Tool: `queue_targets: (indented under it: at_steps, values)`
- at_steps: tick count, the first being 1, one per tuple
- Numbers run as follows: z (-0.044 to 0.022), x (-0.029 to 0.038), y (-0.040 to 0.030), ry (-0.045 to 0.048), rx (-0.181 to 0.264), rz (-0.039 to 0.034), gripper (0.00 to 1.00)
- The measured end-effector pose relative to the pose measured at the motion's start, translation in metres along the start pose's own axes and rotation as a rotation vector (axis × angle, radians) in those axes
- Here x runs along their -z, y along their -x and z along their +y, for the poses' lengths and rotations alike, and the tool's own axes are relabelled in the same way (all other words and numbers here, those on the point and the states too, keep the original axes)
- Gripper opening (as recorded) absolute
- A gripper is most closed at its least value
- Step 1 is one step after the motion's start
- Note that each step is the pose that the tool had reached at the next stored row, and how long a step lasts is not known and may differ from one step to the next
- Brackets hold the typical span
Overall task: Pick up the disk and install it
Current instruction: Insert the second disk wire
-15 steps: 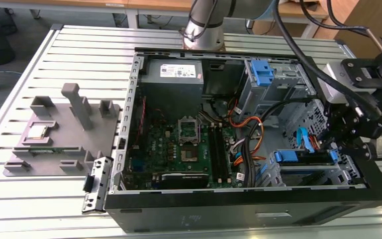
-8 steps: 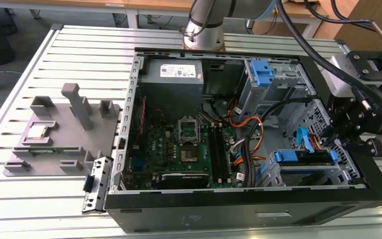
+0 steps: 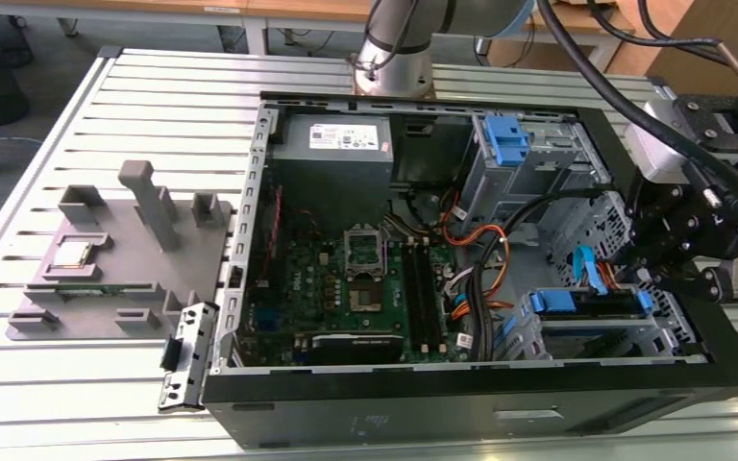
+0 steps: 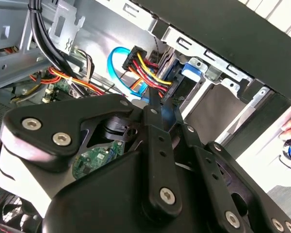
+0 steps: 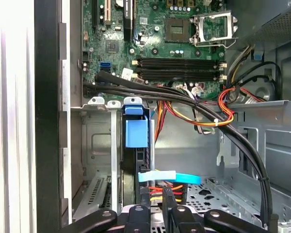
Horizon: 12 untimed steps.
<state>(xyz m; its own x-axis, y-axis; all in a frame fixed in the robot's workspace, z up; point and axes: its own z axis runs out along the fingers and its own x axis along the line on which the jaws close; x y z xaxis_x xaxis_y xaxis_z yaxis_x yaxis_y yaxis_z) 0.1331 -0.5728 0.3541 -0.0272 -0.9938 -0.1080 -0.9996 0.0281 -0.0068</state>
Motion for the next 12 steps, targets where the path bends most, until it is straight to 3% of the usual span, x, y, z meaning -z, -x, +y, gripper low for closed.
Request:
queue_targets:
  at_steps: [12]
  values:
    - [-0.0001, 0.005, 0.0005, 0.0012, 0.0, -0.0004, 0.25]
